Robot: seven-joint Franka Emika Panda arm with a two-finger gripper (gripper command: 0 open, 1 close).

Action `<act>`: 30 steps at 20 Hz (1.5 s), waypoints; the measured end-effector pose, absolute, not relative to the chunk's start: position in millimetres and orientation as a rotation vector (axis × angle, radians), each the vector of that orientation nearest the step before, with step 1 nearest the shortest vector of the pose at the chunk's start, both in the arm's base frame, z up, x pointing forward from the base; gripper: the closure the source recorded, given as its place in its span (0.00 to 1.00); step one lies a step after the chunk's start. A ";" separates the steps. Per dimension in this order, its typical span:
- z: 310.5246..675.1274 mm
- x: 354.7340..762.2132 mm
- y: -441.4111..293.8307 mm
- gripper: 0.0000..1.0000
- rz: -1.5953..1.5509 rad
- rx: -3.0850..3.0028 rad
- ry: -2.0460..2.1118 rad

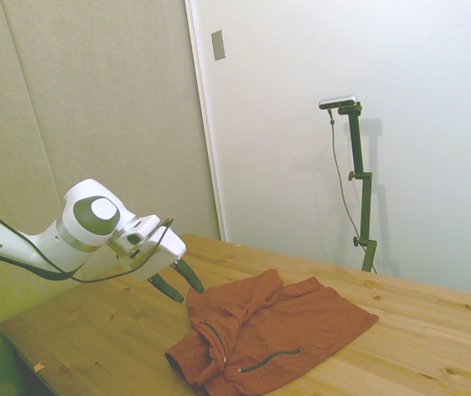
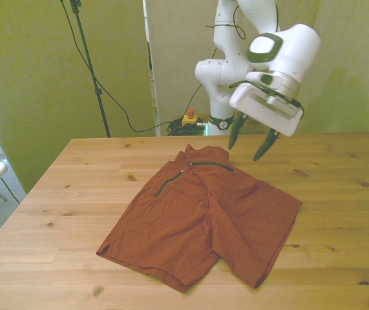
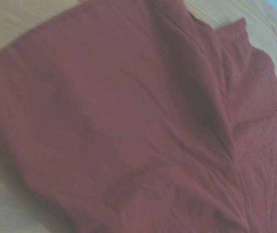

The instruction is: Fold the shorts

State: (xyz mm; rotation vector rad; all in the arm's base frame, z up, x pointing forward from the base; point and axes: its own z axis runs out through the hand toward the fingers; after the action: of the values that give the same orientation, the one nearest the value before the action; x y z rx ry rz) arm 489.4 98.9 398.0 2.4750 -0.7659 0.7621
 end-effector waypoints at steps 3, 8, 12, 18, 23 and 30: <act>381.5 510.3 145.9 0.00 0.775 2.446 -0.691; 361.4 557.7 205.4 0.00 0.765 2.503 -0.661; 353.1 578.9 227.7 0.00 0.773 2.498 -0.652; 336.7 585.1 222.4 0.00 0.734 2.466 -0.658; 332.0 582.8 215.6 0.00 0.708 2.439 -0.664; 330.0 587.5 193.8 0.00 0.696 2.411 -0.697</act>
State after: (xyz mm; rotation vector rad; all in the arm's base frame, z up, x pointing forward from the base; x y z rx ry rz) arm 587.5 193.8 330.0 2.4106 -0.6966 0.6957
